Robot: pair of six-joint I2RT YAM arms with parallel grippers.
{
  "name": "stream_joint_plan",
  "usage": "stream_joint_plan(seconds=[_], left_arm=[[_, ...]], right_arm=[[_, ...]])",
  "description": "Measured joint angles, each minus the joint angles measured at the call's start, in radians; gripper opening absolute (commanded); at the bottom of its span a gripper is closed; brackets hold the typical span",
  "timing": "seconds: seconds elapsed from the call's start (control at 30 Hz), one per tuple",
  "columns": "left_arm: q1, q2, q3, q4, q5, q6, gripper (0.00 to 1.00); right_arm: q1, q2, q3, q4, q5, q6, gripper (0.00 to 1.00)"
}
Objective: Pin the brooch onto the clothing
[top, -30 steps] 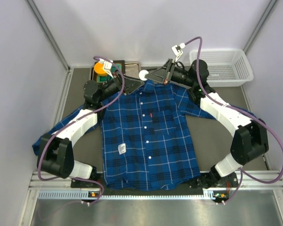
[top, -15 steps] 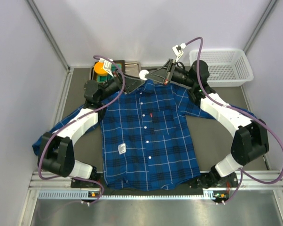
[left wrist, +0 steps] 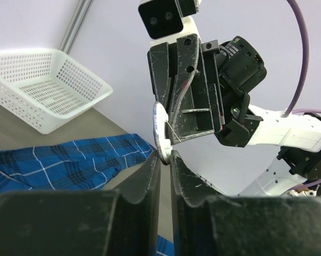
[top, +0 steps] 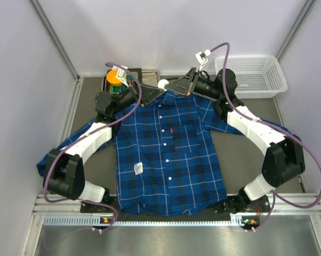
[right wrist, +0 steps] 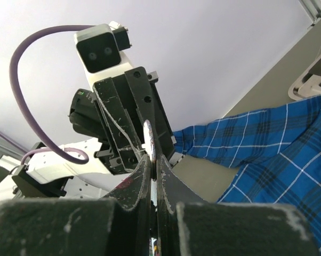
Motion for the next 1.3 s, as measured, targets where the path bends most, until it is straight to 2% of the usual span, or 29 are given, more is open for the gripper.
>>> stream_joint_plan(seconds=[0.03,0.07,0.1,0.17,0.2,0.23,0.27,0.37,0.57,0.77,1.07,1.2,1.3], left_arm=[[0.000,0.000,0.000,0.000,0.001,-0.003,0.08],[-0.001,0.000,0.000,0.000,0.003,-0.006,0.00],[-0.001,0.001,0.000,-0.002,0.007,-0.007,0.00],[-0.001,0.004,0.000,-0.012,0.013,-0.011,0.00],[-0.001,0.004,0.000,-0.019,0.014,-0.011,0.00],[-0.001,0.004,0.000,-0.026,0.014,-0.010,0.00],[-0.001,0.004,0.000,-0.028,0.013,-0.010,0.00],[0.002,0.003,0.000,-0.037,0.024,-0.005,0.00],[0.003,-0.018,-0.005,-0.139,0.083,0.044,0.00],[0.003,-0.064,-0.005,-0.290,0.126,0.142,0.00],[0.003,-0.071,-0.005,-0.385,0.168,0.178,0.00],[0.003,-0.071,-0.005,-0.393,0.177,0.179,0.00],[0.003,-0.071,-0.005,-0.393,0.183,0.178,0.00]], right_arm=[[0.000,0.000,-0.005,0.004,0.003,-0.002,0.00],[-0.001,0.000,-0.013,0.011,0.006,-0.005,0.00],[-0.002,0.000,-0.023,0.017,0.007,-0.008,0.02],[-0.005,0.000,-0.034,0.025,0.008,-0.018,0.21],[-0.006,0.000,-0.036,0.022,0.005,-0.027,0.42],[-0.006,0.000,-0.036,0.016,-0.003,-0.038,0.50],[-0.006,0.000,-0.036,0.001,-0.019,-0.056,0.63],[-0.016,-0.001,-0.027,-0.092,-0.061,-0.159,0.71],[-0.045,-0.026,0.051,-0.424,-0.090,-0.543,0.72],[-0.031,-0.097,0.112,-0.622,-0.063,-0.840,0.72],[0.109,-0.130,0.146,-0.780,0.058,-1.202,0.70],[0.150,-0.135,0.148,-0.811,0.113,-1.313,0.64],[0.165,-0.142,0.148,-0.821,0.147,-1.388,0.55]])
